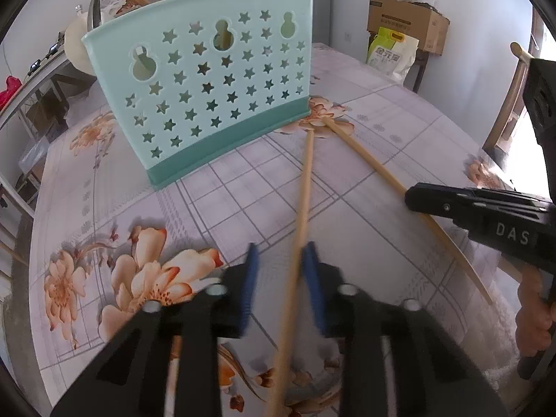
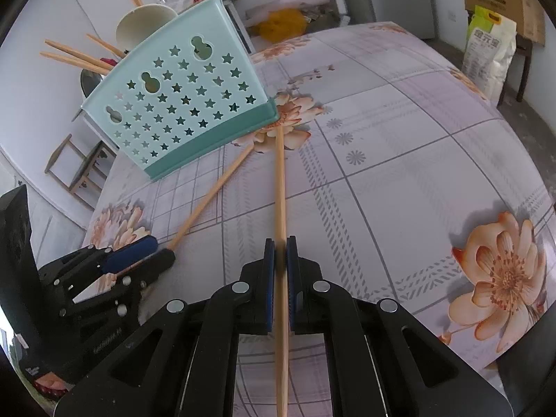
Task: Organize utensils
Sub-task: 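Grasp another chopstick with the left tool while the right tool grasps another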
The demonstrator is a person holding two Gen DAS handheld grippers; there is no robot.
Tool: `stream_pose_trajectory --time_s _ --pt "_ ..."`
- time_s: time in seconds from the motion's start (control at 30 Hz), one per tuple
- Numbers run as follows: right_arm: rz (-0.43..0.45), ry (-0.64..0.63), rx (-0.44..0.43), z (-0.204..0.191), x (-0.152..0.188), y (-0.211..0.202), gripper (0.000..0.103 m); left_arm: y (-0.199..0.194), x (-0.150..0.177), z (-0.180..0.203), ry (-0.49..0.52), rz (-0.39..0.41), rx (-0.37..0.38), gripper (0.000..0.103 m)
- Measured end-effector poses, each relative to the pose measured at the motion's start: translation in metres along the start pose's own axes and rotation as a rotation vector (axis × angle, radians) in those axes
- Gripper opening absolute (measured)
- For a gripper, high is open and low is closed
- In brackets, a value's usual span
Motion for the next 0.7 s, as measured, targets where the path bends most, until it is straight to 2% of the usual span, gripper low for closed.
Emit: stream_pose_trajectory --time_s 0.07,0.17,0.37,0.47,0.5,0.6,0.67,0.7 --pt "-0.001 0.002 -0.007 0.001 0.001 -0.002 0.005 -0.001 0.001 -0.003 -0.008 -0.008 -0.007 0.008" --pt "-0.009 -0.002 -0.011 0.001 0.001 -0.003 0.005 -0.008 0.007 -0.007 -0.042 -0.023 0.004 0.007" --pt "-0.061 0.017 -0.045 0.006 0.010 -0.010 0.005 -0.029 0.032 -0.029 -0.145 -0.060 0.022 0.007" --pt "-0.101 0.018 -0.076 0.007 0.016 -0.013 0.005 -0.041 0.042 -0.039 -0.218 -0.068 0.055 0.008" --pt "-0.107 0.010 -0.080 0.006 0.017 -0.015 0.006 -0.044 0.042 -0.040 -0.227 -0.063 0.067 0.010" --pt "-0.106 -0.035 -0.085 -0.001 0.016 -0.017 0.019 -0.048 0.038 -0.041 -0.214 -0.044 0.060 0.022" --pt "-0.091 -0.062 -0.059 -0.005 0.011 -0.017 0.030 -0.046 0.031 -0.039 -0.182 -0.041 0.050 0.026" --pt "-0.079 -0.079 -0.043 -0.008 0.008 -0.016 0.032 -0.042 0.028 -0.038 -0.167 -0.046 0.046 0.027"
Point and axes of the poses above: each gripper's, at about its wrist camera, not at the fingertips, and y roughly the way its jaws point, z to its right, x to its underside, the point moved 5 cm from there along y, roughly the way its jaws point, and after that the axes turned 10 degrees about x, right-handed, at the moved point
